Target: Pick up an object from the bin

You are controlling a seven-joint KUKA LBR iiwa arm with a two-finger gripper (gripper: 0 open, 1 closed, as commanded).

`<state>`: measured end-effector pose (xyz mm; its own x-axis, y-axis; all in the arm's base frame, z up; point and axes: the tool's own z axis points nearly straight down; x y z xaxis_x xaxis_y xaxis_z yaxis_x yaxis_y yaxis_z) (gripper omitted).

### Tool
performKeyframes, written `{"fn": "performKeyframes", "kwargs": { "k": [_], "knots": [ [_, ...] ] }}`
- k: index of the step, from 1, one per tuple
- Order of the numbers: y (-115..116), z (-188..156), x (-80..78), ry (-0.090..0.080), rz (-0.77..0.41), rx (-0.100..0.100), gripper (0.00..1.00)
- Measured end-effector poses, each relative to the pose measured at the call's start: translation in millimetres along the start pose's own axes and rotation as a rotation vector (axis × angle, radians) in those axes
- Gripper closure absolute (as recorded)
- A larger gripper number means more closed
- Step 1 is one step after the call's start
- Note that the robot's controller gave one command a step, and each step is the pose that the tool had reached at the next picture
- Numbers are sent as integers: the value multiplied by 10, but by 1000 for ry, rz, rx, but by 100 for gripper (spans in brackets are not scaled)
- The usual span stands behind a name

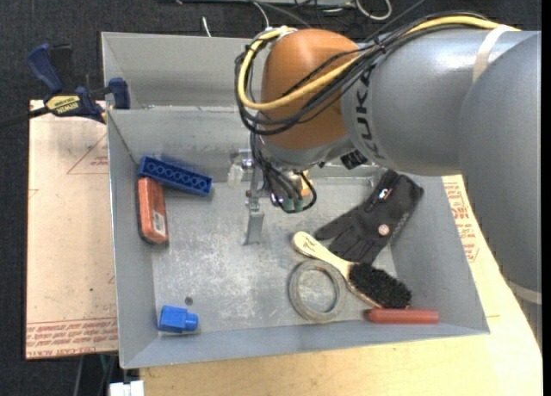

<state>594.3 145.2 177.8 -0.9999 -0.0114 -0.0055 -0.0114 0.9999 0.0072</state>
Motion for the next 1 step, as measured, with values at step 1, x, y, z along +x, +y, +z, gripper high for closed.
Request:
{"fn": "performKeyframes", "kwargs": {
  "k": [1],
  "knots": [
    [-140, 97, -35, 1, 133, 4, 0]
  ]
}}
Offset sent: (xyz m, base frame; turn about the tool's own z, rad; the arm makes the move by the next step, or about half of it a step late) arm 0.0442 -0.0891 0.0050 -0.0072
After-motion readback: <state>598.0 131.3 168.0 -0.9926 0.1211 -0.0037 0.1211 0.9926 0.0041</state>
